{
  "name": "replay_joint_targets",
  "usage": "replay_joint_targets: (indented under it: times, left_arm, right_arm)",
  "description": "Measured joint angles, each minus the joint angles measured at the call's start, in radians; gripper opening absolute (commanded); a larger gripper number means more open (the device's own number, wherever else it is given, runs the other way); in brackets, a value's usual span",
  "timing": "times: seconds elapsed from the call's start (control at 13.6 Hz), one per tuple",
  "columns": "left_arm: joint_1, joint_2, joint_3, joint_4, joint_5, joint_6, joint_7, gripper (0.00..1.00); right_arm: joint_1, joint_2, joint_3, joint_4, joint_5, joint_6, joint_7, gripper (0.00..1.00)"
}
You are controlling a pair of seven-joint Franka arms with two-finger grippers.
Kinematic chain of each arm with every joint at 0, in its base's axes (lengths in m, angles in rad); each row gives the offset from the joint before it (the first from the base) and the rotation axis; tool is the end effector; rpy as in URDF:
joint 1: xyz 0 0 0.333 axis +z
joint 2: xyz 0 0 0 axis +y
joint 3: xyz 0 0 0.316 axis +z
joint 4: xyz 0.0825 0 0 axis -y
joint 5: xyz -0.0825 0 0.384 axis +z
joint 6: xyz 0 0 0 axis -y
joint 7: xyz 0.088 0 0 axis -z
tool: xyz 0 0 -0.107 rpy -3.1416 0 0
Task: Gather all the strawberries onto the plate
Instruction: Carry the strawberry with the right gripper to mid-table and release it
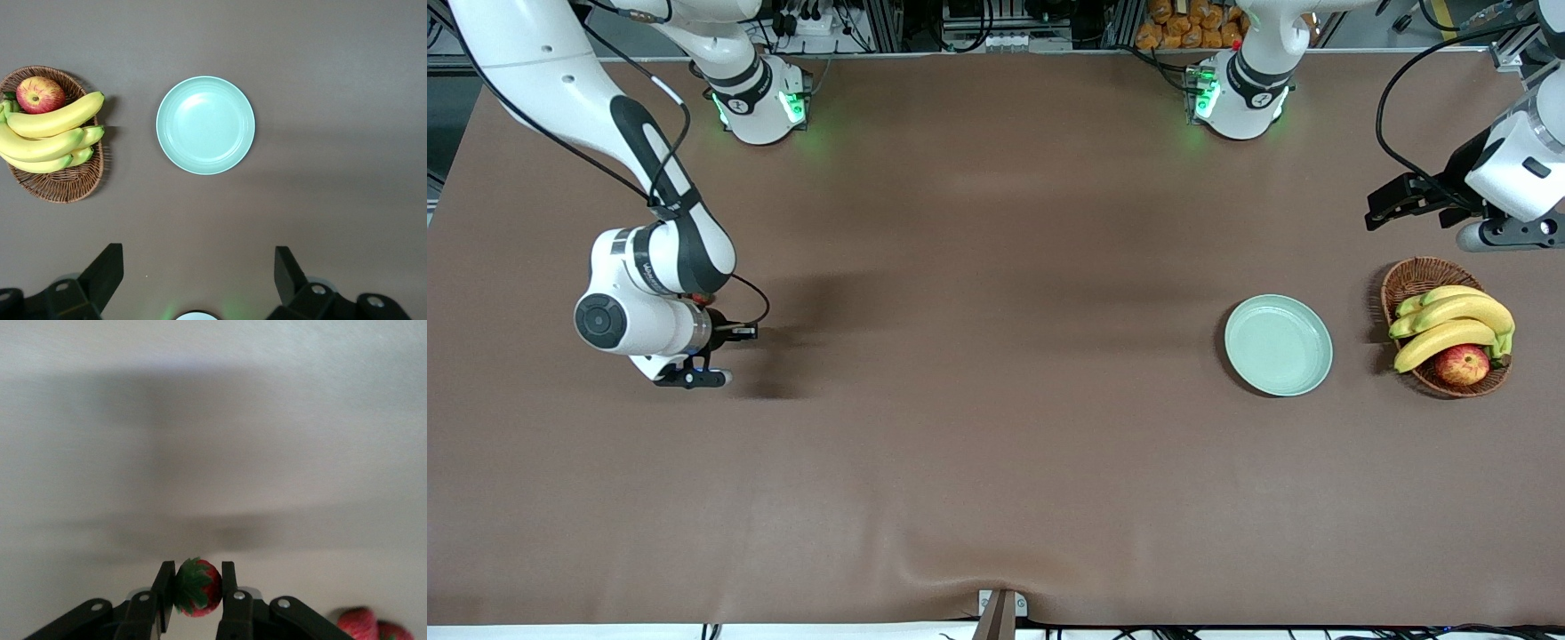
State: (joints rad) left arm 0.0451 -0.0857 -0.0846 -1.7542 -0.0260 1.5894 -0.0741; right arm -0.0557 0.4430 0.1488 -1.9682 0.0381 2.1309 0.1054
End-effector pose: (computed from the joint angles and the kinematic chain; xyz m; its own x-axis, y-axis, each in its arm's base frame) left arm 0.5241 -0.0251 0.5858 0.9961 0.0361 -0.0805 0.0372 -0.9992 0.0127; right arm 0.5806 0.0543 0.2278 0.9591 -0.0321 -0.2814 -0.0509 -0.9969 -0.0597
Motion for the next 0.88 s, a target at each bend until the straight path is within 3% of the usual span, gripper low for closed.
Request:
replay_joint_targets:
  times: [0.22, 0.44, 0.88]
  left_arm:
    - [0.000, 0.000, 0.000, -0.008, 0.001, 0.010, 0.000, 1.00]
    - [0.001, 0.000, 0.000, -0.017, 0.002, 0.020, 0.000, 1.00]
    - [0.004, 0.000, 0.001, -0.025, 0.003, 0.028, 0.000, 1.00]
  right_arm:
    - [0.031, -0.012, 0.063, 0.138, 0.056, -0.120, 0.146, 0.00]
    - [0.158, -0.010, 0.084, 0.211, 0.152, -0.123, 0.335, 0.00]
    - [0.441, 0.130, 0.089, 0.364, 0.173, 0.044, 0.782, 0.00]
